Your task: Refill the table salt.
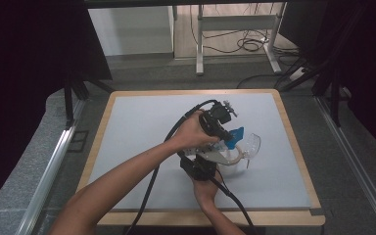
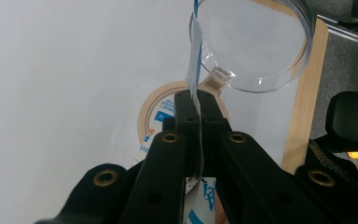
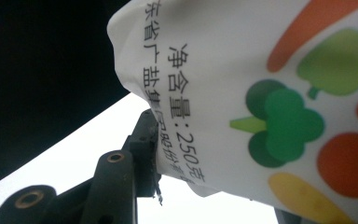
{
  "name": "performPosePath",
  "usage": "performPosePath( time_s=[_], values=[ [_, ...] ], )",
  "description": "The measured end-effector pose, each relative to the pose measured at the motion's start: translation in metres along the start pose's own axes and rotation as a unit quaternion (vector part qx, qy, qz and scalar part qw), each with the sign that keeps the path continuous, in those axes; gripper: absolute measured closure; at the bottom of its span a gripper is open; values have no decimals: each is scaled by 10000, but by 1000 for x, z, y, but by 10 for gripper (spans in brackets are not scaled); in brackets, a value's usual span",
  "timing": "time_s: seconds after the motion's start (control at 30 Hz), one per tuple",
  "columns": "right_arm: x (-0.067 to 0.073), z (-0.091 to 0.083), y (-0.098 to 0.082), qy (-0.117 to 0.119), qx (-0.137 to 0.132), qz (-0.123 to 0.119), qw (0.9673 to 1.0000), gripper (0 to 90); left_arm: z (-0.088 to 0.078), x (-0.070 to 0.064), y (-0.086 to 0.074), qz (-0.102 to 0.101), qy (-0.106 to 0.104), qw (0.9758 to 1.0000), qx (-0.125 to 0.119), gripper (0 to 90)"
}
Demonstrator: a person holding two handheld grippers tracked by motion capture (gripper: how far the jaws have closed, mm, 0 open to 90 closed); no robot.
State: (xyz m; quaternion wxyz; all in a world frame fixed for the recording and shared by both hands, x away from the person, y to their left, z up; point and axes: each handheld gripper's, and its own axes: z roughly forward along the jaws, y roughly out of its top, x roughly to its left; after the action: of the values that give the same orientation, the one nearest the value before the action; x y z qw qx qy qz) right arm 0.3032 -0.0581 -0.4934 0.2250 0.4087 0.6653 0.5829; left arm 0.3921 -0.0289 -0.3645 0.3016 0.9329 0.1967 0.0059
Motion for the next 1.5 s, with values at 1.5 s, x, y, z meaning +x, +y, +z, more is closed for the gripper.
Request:
performPosePath(
  time_s=[1.5],
  values=[
    [1,1,5,6,-142,59,9999,572,3,0,3,26,-52,9999,124,900]
  ],
)
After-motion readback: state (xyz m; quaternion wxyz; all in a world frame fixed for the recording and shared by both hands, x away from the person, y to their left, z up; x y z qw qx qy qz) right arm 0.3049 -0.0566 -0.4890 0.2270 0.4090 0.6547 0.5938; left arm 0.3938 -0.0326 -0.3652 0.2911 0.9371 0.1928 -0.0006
